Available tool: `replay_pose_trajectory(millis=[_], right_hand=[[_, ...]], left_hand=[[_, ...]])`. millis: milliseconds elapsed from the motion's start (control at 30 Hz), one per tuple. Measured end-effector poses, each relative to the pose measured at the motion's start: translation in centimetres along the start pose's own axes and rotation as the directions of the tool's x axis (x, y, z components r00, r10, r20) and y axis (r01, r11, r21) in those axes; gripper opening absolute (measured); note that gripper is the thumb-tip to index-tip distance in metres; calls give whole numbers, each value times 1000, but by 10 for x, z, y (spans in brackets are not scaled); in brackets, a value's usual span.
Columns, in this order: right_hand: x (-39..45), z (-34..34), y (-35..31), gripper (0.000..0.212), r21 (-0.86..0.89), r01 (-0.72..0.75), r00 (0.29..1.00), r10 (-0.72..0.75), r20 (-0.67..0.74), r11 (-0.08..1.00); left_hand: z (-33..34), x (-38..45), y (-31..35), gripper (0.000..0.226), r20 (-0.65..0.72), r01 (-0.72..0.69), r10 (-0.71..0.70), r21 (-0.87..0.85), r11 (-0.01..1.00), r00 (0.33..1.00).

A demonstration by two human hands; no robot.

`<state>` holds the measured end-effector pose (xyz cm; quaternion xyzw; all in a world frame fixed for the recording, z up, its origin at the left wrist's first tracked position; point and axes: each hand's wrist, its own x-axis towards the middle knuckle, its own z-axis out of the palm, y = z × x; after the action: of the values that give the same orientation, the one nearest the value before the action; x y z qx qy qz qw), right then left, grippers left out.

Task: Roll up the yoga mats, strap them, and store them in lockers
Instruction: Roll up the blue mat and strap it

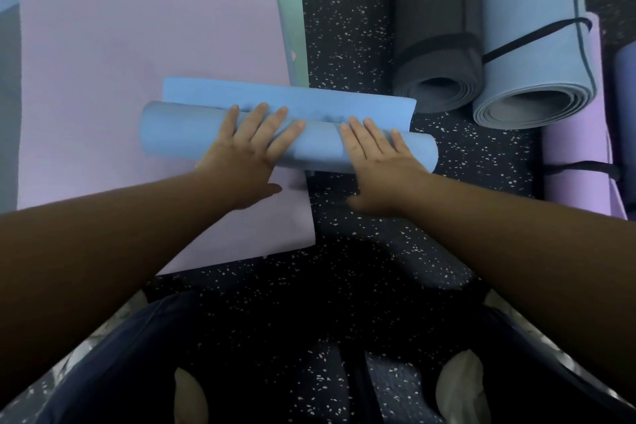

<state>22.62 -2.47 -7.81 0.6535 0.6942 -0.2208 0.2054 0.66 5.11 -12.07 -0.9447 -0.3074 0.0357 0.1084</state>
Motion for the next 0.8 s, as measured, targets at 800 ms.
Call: replay_pose_trajectory(millis=[800], right_hand=[[-10, 11, -3, 91, 70, 10, 985, 2, -172, 997]], left_hand=[[-13, 12, -11, 91, 21, 75, -72, -125, 989, 997]])
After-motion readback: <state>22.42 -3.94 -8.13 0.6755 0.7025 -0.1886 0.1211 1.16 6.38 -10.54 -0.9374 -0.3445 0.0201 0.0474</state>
